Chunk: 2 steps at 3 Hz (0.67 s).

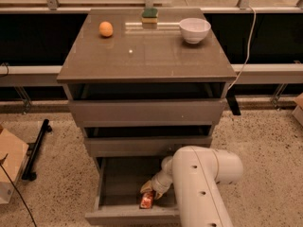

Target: Pick coke can from bottom drawer and place on counter

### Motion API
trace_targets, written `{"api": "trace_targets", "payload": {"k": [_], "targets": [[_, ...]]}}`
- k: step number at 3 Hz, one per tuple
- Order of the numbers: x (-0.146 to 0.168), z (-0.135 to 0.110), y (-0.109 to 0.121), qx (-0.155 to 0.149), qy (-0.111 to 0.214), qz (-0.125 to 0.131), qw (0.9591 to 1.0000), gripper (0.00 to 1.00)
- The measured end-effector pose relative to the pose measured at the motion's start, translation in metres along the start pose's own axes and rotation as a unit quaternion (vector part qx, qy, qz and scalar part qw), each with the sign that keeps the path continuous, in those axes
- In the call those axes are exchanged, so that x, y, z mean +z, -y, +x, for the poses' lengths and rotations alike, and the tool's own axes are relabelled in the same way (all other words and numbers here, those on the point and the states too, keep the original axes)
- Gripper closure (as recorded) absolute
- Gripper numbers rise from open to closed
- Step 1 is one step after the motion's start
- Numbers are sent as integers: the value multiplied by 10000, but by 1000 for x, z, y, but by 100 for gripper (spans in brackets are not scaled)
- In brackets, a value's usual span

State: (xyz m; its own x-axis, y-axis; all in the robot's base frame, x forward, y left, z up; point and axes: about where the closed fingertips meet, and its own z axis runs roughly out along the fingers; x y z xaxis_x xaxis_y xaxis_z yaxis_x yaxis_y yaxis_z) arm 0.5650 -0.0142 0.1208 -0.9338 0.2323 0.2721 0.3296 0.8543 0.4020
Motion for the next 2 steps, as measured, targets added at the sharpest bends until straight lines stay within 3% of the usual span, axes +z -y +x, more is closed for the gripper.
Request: {"api": "trace_targets", "payload": {"k": [1,2], "targets": [[-33,8,-10,-214,108,-239,9994,100],[-97,26,-27,-676,343,-707,9946,100]]}}
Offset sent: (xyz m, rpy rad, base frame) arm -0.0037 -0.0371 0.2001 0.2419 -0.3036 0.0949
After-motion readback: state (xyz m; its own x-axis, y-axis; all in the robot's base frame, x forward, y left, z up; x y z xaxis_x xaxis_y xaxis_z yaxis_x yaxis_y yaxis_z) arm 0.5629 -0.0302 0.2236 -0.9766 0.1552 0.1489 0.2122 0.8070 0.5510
